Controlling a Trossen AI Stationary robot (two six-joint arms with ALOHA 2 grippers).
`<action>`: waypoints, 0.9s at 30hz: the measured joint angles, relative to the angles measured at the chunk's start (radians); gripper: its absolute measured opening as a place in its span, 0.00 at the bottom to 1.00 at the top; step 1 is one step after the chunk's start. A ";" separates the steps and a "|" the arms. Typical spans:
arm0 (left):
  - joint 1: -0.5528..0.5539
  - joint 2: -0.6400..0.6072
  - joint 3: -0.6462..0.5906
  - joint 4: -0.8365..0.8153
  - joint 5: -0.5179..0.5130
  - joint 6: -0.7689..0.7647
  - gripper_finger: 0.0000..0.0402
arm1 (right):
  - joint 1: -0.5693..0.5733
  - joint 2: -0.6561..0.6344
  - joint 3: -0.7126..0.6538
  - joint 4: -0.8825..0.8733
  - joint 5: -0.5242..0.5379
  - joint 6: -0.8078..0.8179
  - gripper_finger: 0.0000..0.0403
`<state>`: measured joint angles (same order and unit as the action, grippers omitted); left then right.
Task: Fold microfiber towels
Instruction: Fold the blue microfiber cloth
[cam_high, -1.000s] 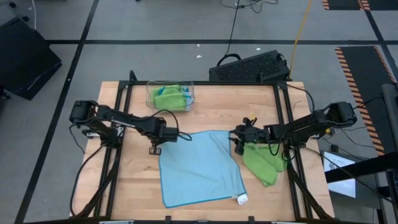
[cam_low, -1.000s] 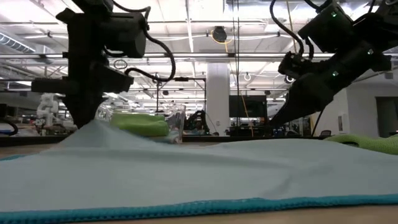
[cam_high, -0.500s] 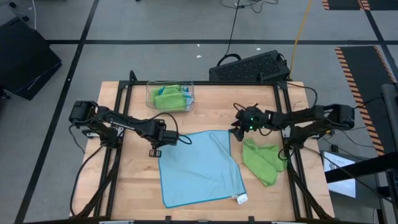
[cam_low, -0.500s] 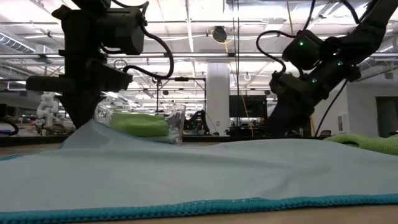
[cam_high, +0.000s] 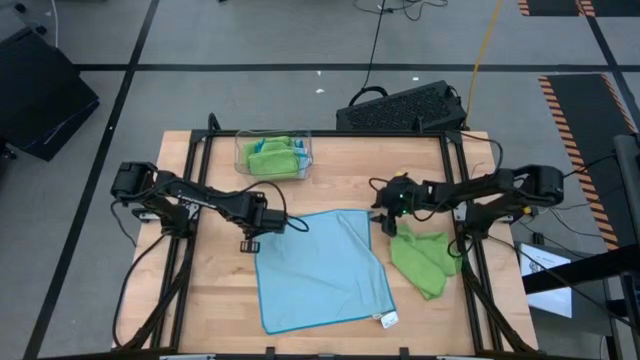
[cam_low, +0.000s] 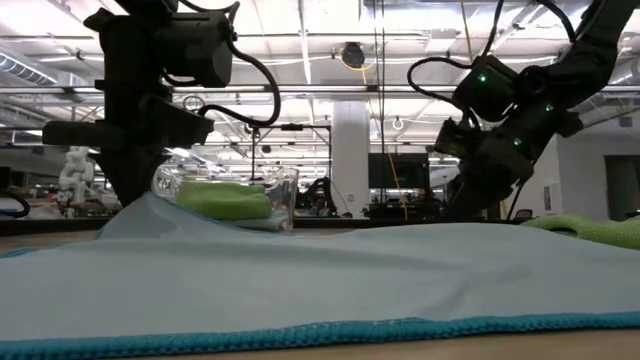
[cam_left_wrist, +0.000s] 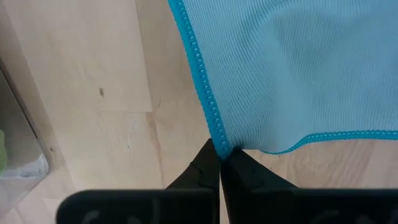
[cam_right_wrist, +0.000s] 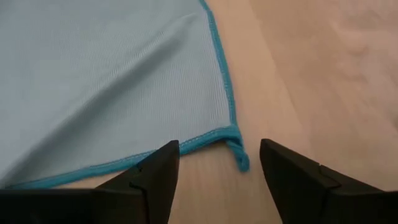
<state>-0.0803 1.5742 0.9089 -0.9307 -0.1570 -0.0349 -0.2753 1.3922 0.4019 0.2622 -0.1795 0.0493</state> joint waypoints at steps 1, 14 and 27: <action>0.000 0.000 0.000 0.000 0.000 0.000 0.01 | 0.003 0.010 0.000 0.014 0.005 -0.020 0.52; 0.000 0.000 0.000 -0.001 -0.025 0.005 0.01 | 0.008 0.146 0.003 0.137 0.135 -0.169 0.13; 0.000 0.001 0.027 -0.141 -0.086 -0.115 0.01 | 0.009 -0.031 -0.001 0.103 0.289 -0.204 0.01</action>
<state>-0.0803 1.5749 0.9360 -1.0719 -0.2430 -0.1503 -0.2666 1.3612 0.4007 0.3649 0.1091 -0.1542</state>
